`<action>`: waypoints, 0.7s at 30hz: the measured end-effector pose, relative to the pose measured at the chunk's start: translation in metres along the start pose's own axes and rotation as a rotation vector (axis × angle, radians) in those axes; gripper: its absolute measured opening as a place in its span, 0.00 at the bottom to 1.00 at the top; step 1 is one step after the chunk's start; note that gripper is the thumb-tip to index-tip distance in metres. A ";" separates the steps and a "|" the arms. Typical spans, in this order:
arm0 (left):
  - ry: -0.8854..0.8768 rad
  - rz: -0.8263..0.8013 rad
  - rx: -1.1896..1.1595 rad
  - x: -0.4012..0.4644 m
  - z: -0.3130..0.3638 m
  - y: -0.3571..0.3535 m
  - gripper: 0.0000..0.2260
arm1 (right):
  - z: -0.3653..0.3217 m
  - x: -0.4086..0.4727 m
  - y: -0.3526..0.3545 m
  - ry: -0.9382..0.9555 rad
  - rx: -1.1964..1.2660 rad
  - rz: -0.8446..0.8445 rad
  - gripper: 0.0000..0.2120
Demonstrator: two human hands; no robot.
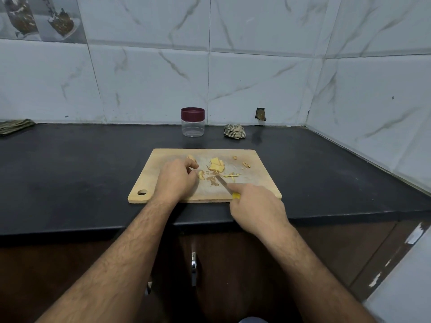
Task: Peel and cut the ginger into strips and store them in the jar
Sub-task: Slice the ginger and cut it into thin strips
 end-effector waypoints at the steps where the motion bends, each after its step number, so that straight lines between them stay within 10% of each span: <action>1: -0.001 0.000 0.001 0.000 0.000 0.000 0.11 | 0.005 0.002 0.003 -0.025 -0.002 0.000 0.26; 21: 0.012 0.008 0.026 0.000 0.000 0.000 0.11 | -0.009 0.017 -0.001 -0.027 -0.001 0.006 0.24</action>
Point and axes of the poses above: each hand's wrist, its own x-axis towards the middle knuckle, its own y-axis out of the back of the hand, z = x × y, the point moved 3 cm from there along x, towards the middle knuckle, and after that the axes turned 1 degree about -x, right-handed, at the moved point
